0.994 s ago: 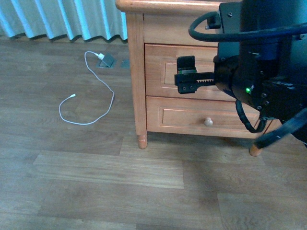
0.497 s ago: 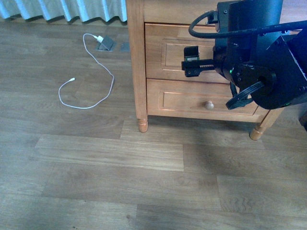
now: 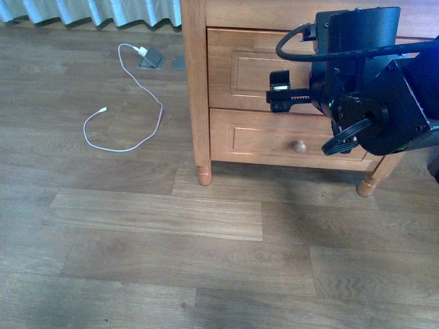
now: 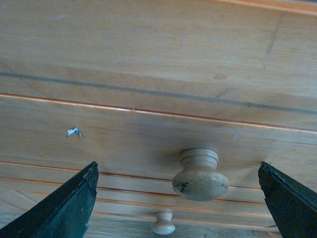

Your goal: Put charger into drawer

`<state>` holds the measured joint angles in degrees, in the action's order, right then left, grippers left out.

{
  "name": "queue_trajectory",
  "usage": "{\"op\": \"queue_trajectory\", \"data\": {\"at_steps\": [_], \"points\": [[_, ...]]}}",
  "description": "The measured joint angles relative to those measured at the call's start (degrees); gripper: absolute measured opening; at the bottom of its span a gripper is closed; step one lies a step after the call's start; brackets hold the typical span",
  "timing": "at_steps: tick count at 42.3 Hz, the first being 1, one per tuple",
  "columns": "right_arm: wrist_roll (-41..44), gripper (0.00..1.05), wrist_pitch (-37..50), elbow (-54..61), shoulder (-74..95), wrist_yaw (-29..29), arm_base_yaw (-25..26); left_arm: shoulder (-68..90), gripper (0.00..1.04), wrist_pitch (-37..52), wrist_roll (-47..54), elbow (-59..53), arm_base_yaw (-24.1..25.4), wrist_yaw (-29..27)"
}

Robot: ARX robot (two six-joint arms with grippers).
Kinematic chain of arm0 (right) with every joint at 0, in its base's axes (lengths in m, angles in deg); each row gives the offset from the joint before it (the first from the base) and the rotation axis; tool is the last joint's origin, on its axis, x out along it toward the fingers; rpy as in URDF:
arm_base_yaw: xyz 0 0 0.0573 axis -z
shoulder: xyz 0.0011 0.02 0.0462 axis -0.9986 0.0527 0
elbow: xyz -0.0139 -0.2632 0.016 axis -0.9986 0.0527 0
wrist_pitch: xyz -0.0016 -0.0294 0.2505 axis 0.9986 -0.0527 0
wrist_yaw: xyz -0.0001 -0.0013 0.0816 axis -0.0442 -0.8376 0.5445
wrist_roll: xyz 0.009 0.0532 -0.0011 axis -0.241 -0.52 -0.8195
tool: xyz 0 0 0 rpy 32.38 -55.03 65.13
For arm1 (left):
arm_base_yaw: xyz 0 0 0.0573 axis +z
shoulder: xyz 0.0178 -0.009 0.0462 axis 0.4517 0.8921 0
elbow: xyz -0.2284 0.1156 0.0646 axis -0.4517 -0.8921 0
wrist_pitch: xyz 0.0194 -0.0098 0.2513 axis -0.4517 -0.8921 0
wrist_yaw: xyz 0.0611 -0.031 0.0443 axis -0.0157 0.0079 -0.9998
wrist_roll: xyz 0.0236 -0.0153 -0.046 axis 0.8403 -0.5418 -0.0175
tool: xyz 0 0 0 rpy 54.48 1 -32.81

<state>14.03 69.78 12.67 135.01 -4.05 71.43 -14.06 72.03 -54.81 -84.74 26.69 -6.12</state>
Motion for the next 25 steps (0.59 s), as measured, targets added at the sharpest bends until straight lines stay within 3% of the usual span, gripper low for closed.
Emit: {"op": "queue_trajectory", "data": {"at_steps": [13, 25], "points": [[-0.26, 0.96, 0.59, 0.02, 0.0, 0.26, 0.04, 0.0, 0.99, 0.0, 0.0, 0.0, 0.0, 0.0], [0.0, 0.6, 0.79, 0.02, 0.0, -0.59, 0.52, 0.0, 0.99, 0.0, 0.0, 0.0, 0.0, 0.0]]}}
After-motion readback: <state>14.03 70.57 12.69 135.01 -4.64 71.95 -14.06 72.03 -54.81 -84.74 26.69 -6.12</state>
